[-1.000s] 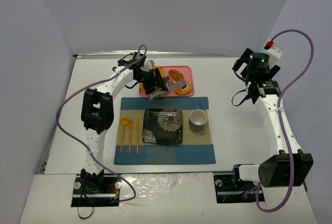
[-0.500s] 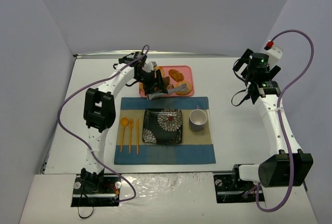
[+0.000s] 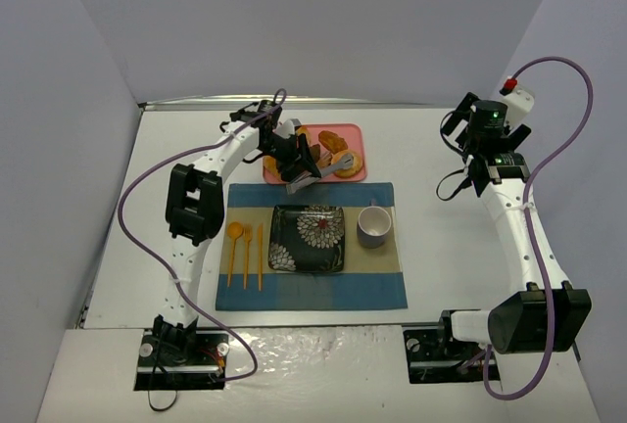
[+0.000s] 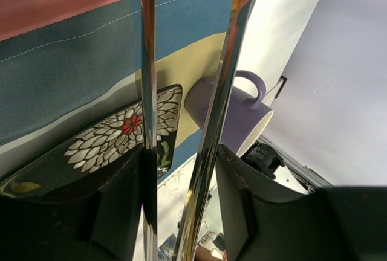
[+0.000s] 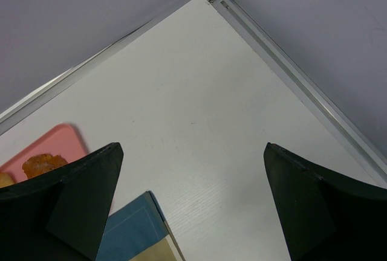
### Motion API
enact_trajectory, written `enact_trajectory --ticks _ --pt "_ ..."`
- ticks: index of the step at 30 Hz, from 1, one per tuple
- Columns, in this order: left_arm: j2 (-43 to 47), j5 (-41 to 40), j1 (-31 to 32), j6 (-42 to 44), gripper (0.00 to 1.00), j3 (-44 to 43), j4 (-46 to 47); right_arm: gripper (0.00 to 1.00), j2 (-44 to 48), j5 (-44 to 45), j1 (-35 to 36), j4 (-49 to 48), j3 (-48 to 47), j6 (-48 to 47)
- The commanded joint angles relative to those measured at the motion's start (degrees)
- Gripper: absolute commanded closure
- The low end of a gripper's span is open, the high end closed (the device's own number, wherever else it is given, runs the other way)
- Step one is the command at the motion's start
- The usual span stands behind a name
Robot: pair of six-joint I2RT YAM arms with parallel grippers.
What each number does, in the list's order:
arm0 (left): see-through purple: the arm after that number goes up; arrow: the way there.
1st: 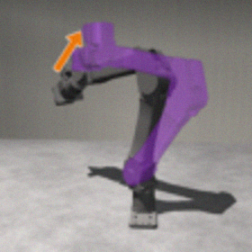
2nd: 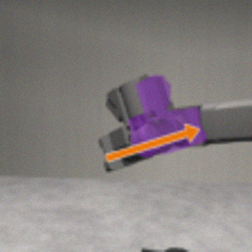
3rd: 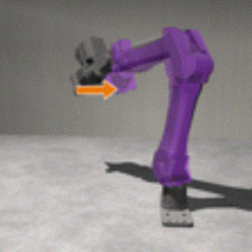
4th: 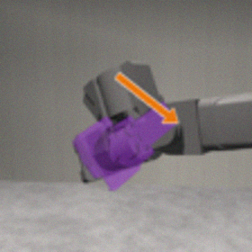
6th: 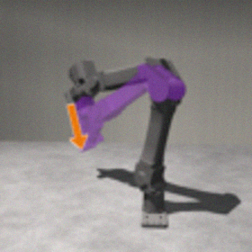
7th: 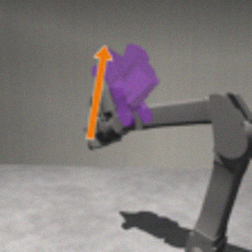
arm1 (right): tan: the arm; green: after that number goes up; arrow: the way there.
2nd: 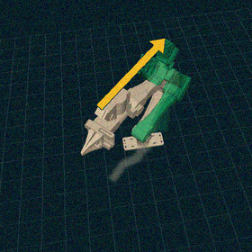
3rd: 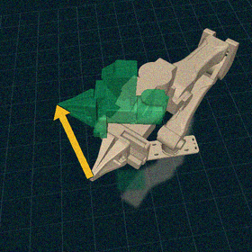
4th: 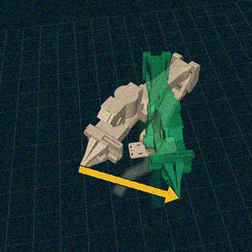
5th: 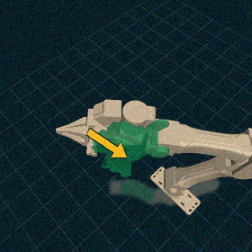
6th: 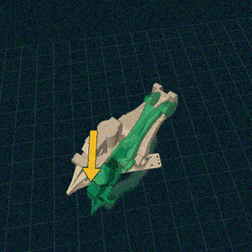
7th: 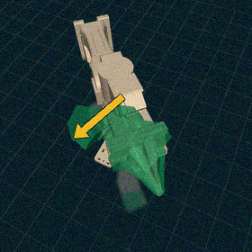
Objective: Place the bread
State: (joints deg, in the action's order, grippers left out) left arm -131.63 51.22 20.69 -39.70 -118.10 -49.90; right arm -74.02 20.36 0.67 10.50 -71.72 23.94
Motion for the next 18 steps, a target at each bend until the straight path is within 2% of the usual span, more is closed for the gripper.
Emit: enact_trajectory --ticks 1,5,12,15,18 --pt "2.81 3.12 0.39 -0.75 0.61 -3.10 0.03 0.00 1.51 2.83 -0.40 -3.38 -0.43 0.14" --pt "2.47 3.61 0.39 -0.46 0.66 -3.10 -0.93 0.00 1.66 3.15 -0.40 -3.38 -0.20 0.30" --pt "2.90 5.49 0.18 -1.80 0.82 -3.36 0.10 0.00 2.71 3.88 -0.33 -3.31 0.09 0.70" --pt "3.43 5.58 -0.04 -2.16 0.84 -3.61 0.37 0.00 3.18 3.81 -0.32 -3.38 0.10 0.85" --pt "4.58 6.50 -0.51 -3.67 0.91 -2.57 2.21 0.00 3.44 3.42 -0.35 -3.42 0.18 0.96"
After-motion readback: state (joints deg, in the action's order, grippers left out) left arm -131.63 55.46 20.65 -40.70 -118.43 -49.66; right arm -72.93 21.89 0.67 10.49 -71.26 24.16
